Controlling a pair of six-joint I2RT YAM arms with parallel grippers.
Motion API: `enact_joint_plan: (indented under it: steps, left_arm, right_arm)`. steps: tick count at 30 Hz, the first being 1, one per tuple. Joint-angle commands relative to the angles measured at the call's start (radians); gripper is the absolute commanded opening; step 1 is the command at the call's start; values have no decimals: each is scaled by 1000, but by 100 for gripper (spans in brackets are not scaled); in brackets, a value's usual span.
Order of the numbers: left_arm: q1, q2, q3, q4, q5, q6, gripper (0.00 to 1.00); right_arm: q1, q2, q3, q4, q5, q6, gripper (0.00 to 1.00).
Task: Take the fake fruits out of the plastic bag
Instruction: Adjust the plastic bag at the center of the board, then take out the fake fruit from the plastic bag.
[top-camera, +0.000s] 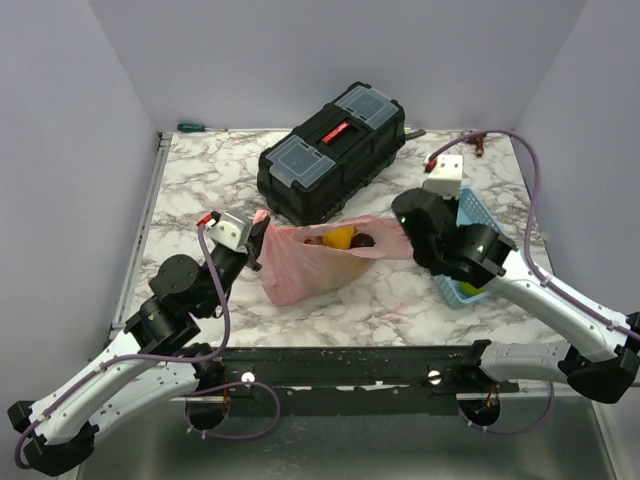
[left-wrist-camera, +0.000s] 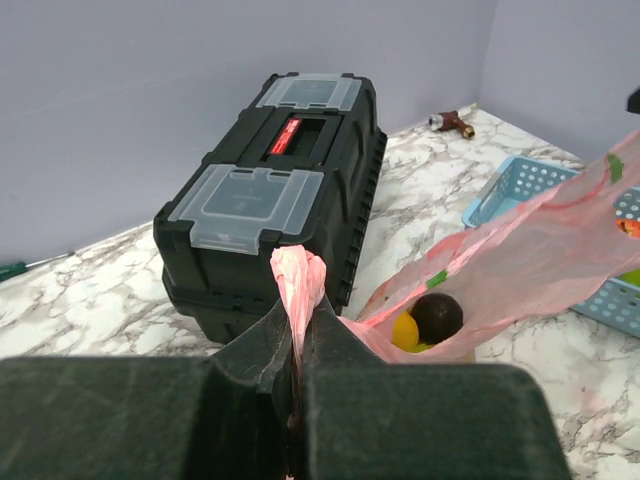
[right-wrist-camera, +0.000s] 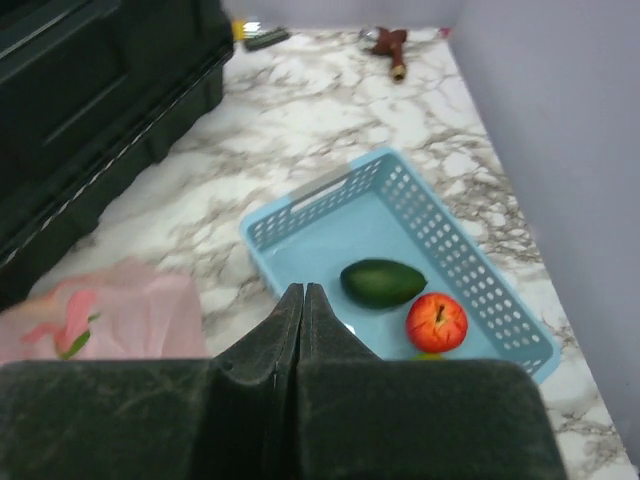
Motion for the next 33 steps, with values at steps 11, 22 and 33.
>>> enact_joint_plan:
  steps: [11, 22, 33]
  left_arm:
    - [-5, 22, 9, -1, 138, 10, 0]
    - [-6, 34, 8, 2, 132, 8, 0]
    - [-6, 36, 3, 7, 116, 14, 0]
  right_arm:
    - [-264, 97, 218, 8, -460, -162, 23]
    - [-264, -37, 409, 7, -953, -142, 81]
    - [-103, 7, 208, 245, -1122, -22, 62]
